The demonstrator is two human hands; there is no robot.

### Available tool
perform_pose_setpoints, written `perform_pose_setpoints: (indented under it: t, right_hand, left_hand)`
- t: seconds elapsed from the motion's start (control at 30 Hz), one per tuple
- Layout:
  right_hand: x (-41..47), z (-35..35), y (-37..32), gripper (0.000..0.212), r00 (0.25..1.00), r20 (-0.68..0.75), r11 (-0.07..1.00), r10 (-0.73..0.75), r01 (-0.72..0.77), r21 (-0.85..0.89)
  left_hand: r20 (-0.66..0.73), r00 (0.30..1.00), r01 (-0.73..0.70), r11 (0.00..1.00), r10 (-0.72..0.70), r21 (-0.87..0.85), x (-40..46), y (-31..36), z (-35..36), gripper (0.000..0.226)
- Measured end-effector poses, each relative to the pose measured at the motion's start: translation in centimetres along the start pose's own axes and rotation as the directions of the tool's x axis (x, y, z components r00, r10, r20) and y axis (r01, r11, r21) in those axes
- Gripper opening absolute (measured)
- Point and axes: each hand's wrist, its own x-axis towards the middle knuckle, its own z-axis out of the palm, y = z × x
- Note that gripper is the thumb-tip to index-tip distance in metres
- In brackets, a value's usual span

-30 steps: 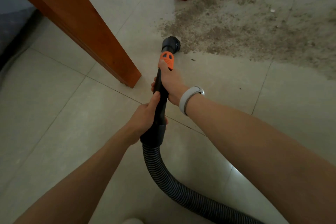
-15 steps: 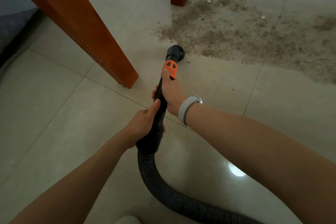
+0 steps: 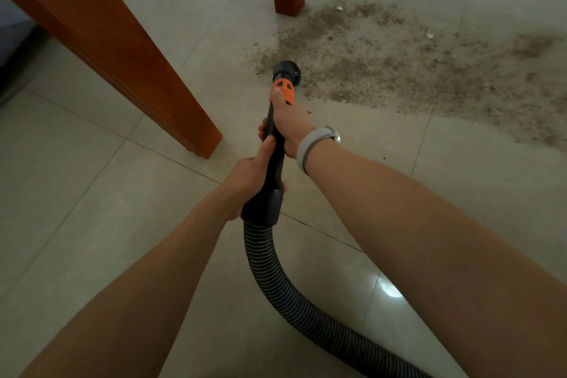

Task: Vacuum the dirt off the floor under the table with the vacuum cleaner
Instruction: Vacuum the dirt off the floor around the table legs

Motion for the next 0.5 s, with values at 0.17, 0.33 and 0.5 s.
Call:
perform_pose_setpoints:
  t: [0.17, 0.33, 0.5]
  right_hand:
    - [-0.6, -0.1, 1.1, 0.040, 1.000, -0.019, 0.999, 0.025, -0.025, 0.035]
    - [-1.6, -0.7, 1.5, 0.037, 1.000, -0.011, 0.999, 0.020, -0.019, 0.048]
    - [-2.5, -1.3, 1.3, 0.036, 1.000, 0.011, 0.998, 0.027, -0.028, 0.059]
  left_hand:
    - [0.038, 0.999, 0.003, 0.999, -0.005, 0.044, -1.2, -0.6, -0.2, 0.071]
    - [0.048, 0.999, 0.008, 0.998, -0.011, 0.065, -2.1, -0.7, 0.0, 0.070]
    - [0.064, 0.998, 0.012, 0.997, -0.017, 0.079, -3.0, -0.3, 0.2, 0.069]
